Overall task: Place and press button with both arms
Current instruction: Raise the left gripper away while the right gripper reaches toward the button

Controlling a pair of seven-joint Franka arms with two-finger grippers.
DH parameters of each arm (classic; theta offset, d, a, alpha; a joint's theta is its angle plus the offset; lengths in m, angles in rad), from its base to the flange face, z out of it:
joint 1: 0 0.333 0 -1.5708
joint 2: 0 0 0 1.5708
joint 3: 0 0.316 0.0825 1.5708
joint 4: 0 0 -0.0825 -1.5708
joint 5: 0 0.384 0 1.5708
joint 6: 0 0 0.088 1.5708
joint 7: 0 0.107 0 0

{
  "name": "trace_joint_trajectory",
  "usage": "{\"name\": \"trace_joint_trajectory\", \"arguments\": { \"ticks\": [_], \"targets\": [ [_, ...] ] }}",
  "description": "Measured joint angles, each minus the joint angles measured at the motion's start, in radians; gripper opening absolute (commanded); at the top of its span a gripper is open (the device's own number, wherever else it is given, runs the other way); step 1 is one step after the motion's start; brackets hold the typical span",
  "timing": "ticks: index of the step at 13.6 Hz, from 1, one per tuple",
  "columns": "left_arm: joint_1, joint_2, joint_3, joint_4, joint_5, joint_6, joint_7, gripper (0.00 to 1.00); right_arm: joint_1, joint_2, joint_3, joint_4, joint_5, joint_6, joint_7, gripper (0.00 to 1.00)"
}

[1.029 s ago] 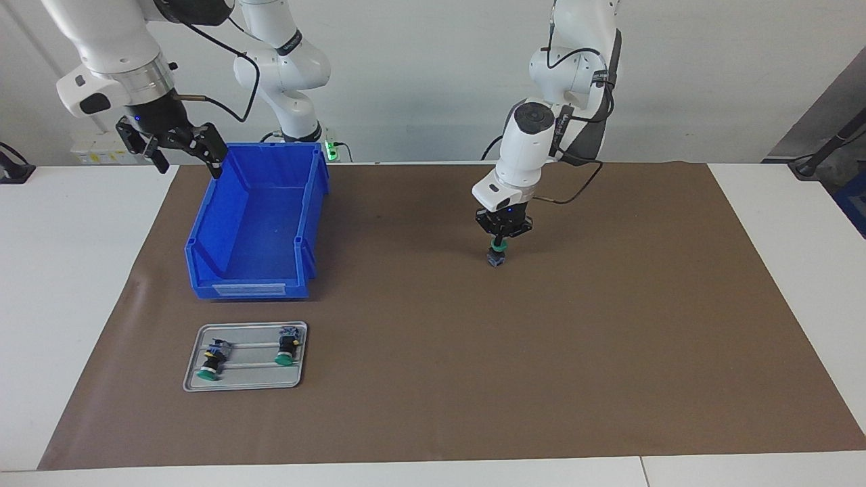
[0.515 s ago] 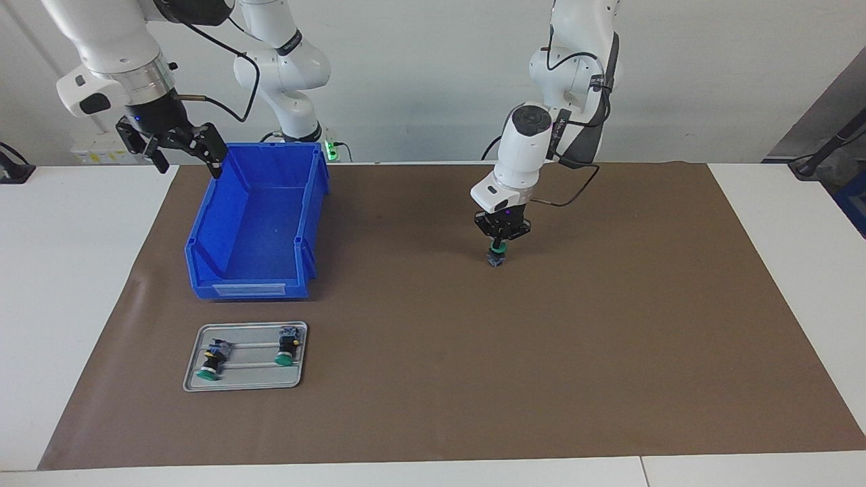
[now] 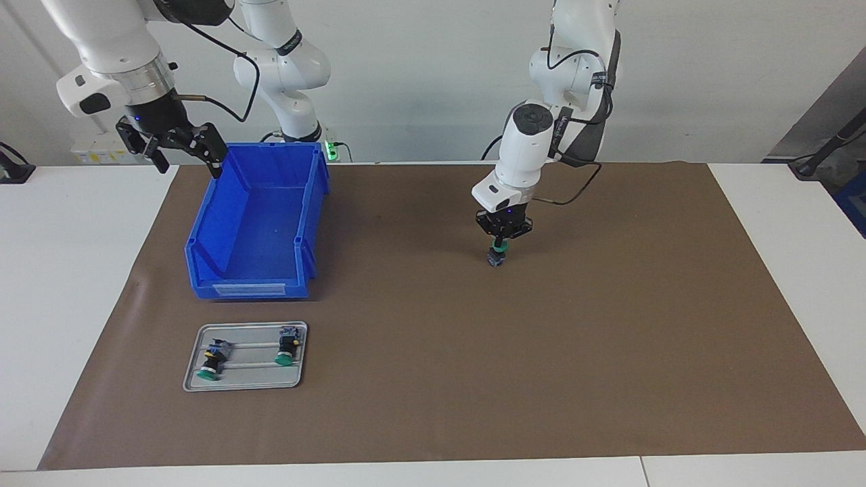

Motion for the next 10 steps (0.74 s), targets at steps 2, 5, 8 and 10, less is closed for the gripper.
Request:
{"name": "trace_joint_trajectory", "arguments": {
  "ticks": [2,5,8,10],
  "targets": [
    [0.014,-0.007,0.010,0.047,0.007,-0.068,0.017,0.80,0.000,0.000,0.000,0.000,0.000,0.000,0.000,1.00],
    [0.076,-0.028,0.015,0.075,0.012,-0.112,0.105,1.00,0.002,0.000,0.000,0.000,0.000,0.000,0.000,1.00],
    [0.173,-0.042,0.018,0.076,0.012,-0.167,0.174,1.00,0.017,-0.002,0.008,-0.013,0.005,0.016,-0.009,1.00],
    [0.243,-0.053,0.021,0.084,0.013,-0.178,0.195,1.00,0.047,-0.005,0.016,-0.042,0.012,0.065,-0.009,1.00]
  ]
}}
